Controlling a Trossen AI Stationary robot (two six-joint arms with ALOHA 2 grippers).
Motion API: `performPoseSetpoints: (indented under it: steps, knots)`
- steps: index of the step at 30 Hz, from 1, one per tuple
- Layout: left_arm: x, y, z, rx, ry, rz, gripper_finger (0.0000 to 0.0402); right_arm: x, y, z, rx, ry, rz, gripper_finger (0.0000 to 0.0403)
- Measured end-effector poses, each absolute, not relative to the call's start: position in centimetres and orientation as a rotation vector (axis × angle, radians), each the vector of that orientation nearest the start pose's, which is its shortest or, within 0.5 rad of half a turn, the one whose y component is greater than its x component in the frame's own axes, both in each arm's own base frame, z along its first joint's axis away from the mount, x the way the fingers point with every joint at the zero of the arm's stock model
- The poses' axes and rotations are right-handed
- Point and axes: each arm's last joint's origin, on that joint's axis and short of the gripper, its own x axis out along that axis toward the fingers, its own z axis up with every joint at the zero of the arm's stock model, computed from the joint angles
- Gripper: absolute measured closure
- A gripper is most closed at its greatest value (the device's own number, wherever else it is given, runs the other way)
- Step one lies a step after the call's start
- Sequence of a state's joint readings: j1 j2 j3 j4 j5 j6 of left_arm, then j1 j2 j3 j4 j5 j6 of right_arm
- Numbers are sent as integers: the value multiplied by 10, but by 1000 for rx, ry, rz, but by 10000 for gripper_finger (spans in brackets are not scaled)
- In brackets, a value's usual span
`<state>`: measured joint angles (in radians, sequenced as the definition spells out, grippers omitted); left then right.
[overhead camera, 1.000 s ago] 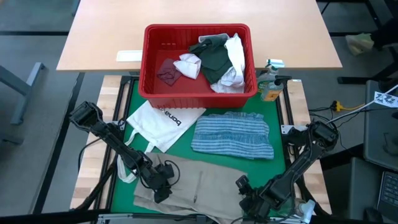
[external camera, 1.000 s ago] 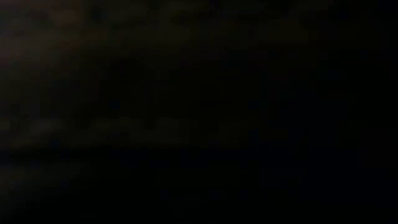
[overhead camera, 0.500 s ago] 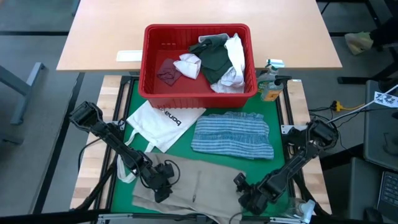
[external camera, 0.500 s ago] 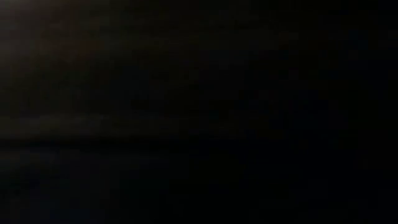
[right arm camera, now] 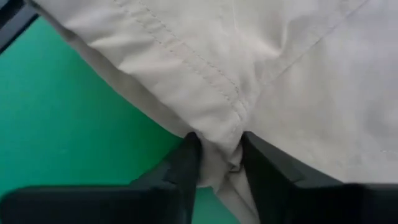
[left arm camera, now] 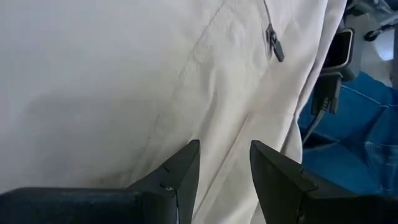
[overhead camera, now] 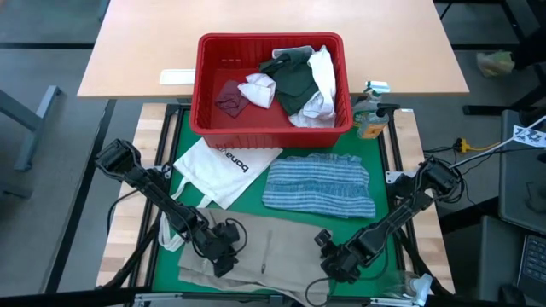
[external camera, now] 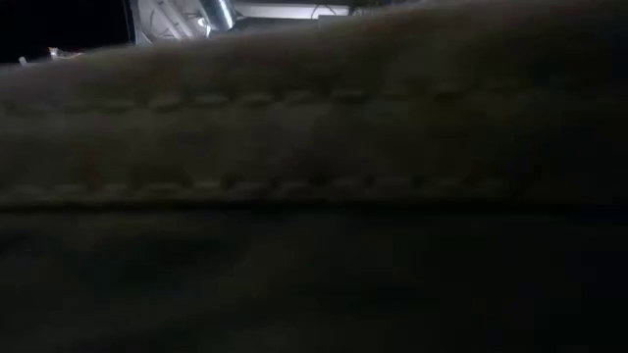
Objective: Fold Laundry from Bin
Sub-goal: Fold the brown shorts
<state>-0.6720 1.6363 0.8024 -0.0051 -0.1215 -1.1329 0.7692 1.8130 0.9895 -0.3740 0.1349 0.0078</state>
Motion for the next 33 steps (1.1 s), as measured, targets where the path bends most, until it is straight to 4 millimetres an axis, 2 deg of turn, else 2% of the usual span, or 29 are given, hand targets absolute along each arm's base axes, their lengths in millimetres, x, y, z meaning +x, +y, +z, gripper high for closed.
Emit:
performPoseSetpoints:
  steps: [7, 9, 16, 19, 23, 33]
  knots:
    - [248, -191, 157, -677, 891, -24, 265, 241, 227, 131, -531, 1064, 527, 375]
    - [249, -192, 158, -678, 877, -35, 265, 241, 227, 131, -531, 1060, 512, 389]
    - [253, -196, 164, -722, 848, -123, 265, 245, 231, 140, -546, 1085, 502, 378]
    - [252, -198, 164, -738, 887, -176, 265, 246, 231, 151, -579, 1153, 494, 391]
    - [249, -202, 164, -746, 926, -225, 265, 245, 231, 167, -606, 1257, 489, 389]
    - [239, -209, 160, -709, 977, -222, 265, 240, 236, 205, -493, 1470, 636, 391]
